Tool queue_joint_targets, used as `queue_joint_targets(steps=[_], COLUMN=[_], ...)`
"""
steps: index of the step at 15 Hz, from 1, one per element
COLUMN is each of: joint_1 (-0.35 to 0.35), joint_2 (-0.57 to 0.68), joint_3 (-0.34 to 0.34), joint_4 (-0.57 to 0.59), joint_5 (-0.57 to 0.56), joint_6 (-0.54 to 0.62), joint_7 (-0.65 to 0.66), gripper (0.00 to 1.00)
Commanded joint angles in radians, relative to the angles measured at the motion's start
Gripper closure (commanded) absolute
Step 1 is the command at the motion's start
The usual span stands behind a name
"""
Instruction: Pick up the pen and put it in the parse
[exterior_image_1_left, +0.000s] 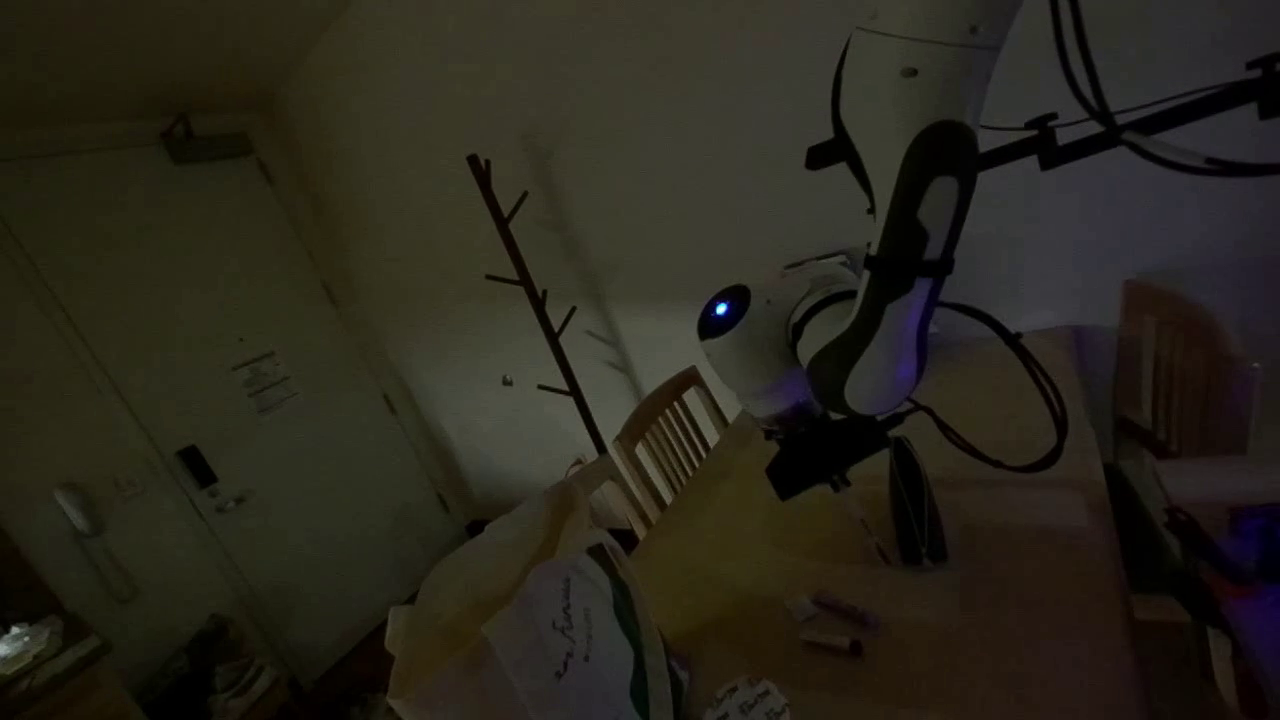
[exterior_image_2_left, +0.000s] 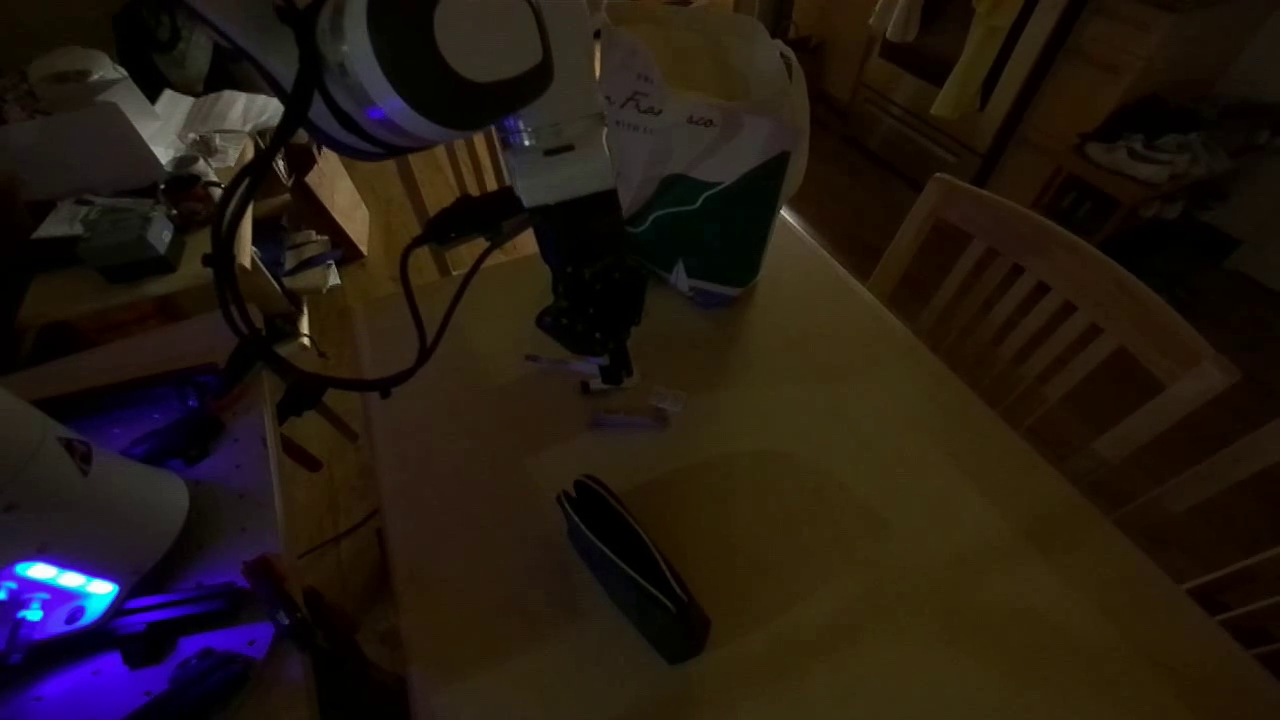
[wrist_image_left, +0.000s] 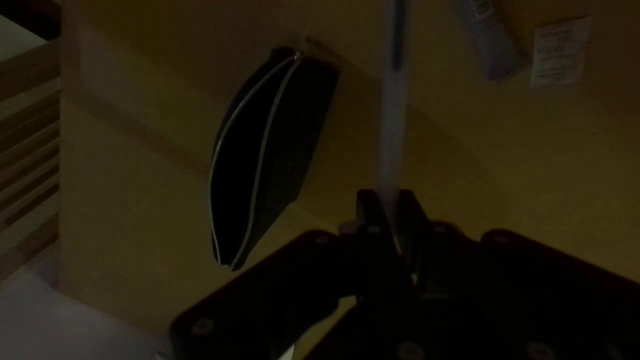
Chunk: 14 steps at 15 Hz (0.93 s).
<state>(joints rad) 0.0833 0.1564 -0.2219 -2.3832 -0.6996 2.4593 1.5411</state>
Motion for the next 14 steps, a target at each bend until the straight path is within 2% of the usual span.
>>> queue_joint_targets(steps=[1, 3, 4, 7, 8, 10, 11, 14], joint_1=[-0.047, -0.076, -0.099, -0.160, -0.162, -0.185, -0.164, -0.180], joint_2=[-0.009, -0.069, -0.118, -0.219, -0.259, -0.314, -0.220, -0.294], joint_3=[0.044, 0.038, 0.027, -0.007, -0.040, -0.073, -0.059, -0.084], joint_4=[-0.008, -0.071, -0.137, -0.292, -0.352, -0.424, -0.328, -0.404], joint_5=[0.019, 0.043, 0.043, 0.047, 0.047, 0.068, 0.038, 0.042], joint_6=[0.034, 0.120, 0.217, 0.389, 0.422, 0.415, 0.395, 0.397], joint_7=[-0.051, -0.046, -0.049, -0.017, 0.006, 0.036, 0.006, 0.012], gripper=[0.97, 0.97, 0.97, 0.97, 0.97, 0.97, 0.89, 0.89])
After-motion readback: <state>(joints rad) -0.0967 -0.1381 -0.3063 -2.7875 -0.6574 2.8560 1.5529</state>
